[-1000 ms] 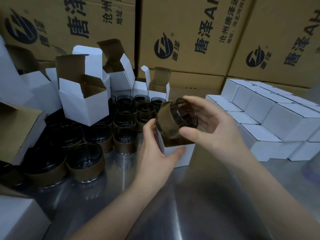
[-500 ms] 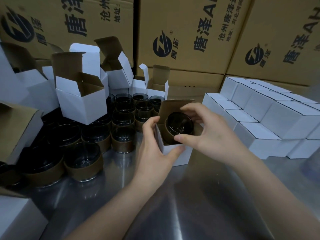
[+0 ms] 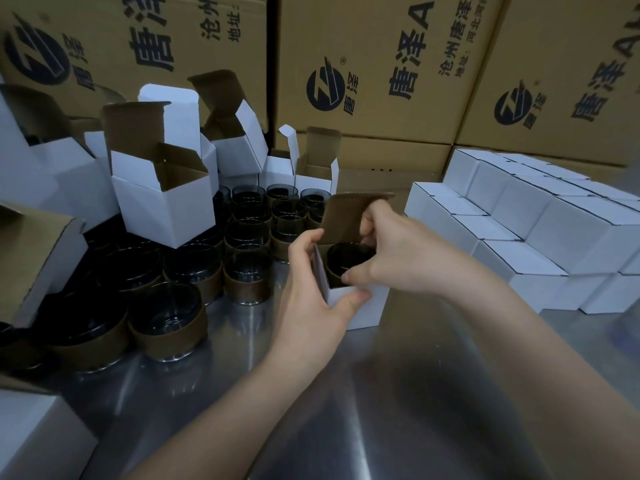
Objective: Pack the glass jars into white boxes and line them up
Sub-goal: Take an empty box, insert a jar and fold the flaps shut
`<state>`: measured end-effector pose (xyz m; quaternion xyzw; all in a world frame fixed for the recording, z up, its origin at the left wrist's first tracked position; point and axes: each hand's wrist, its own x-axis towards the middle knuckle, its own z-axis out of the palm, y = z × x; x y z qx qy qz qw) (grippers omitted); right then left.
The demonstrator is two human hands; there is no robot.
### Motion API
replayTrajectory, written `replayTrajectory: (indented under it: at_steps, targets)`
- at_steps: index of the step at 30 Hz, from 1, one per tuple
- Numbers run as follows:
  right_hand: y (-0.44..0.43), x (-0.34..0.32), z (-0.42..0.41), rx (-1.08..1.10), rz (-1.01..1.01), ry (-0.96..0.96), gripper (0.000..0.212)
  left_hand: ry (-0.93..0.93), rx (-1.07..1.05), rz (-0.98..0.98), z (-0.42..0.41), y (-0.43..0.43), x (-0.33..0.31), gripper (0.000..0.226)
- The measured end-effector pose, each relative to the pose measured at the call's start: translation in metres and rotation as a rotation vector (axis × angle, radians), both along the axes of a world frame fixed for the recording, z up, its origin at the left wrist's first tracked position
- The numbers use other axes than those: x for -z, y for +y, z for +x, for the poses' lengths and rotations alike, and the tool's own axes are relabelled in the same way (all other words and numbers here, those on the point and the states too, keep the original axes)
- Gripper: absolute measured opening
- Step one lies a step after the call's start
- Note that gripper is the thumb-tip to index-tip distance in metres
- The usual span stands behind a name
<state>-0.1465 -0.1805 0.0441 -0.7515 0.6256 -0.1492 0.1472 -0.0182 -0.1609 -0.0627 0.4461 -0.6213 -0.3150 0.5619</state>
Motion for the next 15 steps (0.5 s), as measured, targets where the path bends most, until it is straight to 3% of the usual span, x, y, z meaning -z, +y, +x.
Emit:
replayTrajectory:
  at_steps: [6, 15]
  targets:
    - [-0.007, -0.017, 0.017, 0.014, 0.138, 0.218, 0.06, 0.01, 0.0, 0.003, 0.001, 0.001, -0.001, 0.085]
    - [-0.011, -0.028, 0.026, -0.054, 0.232, 0.377, 0.057, -0.01, -0.005, 0.026, 0.001, 0.002, -0.003, 0.085]
